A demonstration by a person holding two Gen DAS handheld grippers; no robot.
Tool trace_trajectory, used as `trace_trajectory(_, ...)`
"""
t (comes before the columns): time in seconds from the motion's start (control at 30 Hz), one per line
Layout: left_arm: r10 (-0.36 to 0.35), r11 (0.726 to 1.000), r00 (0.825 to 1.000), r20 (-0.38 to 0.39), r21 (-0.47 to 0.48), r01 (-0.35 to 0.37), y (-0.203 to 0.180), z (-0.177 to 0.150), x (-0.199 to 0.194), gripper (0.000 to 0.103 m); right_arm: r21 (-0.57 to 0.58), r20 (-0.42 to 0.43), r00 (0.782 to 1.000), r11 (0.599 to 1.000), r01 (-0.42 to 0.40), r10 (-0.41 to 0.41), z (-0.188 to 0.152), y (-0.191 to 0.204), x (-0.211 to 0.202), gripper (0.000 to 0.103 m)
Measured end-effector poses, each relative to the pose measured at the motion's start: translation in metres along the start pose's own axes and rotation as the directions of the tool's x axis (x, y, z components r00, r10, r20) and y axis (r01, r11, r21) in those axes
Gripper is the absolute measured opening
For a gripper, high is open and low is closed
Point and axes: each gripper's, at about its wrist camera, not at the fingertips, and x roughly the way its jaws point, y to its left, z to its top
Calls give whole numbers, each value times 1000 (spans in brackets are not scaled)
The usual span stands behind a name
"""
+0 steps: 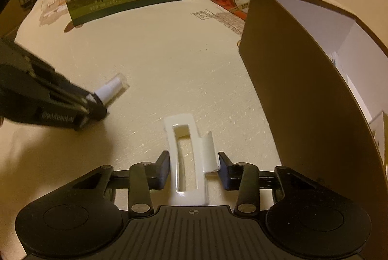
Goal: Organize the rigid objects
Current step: 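Carry the spray bottle and hair clip with both tools into the shoebox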
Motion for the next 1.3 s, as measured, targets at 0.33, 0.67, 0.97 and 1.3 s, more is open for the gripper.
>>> trace_trajectory(0.33,-39,999,998,-50,-27,38,-31,-34,-19,19,174,-56,998,985,-20,30,-35,-7,-35,37)
trace_trajectory(0.67,-86,996,996,-16,-25,86,-60,-43,-62,19,316,-44,999,949,-14,29,-61,-25,-93,37)
trace_trajectory(0.97,-112,994,993,43,12,111,-80,-28,-99,19,373,7,1000,928,-7,5,-60,-45,-132,37)
trace_trajectory(1.3,-141,989,987,79,60,136,-109,-1,-117,19,406,29,999,914,17,-31,-54,-63,-160,37)
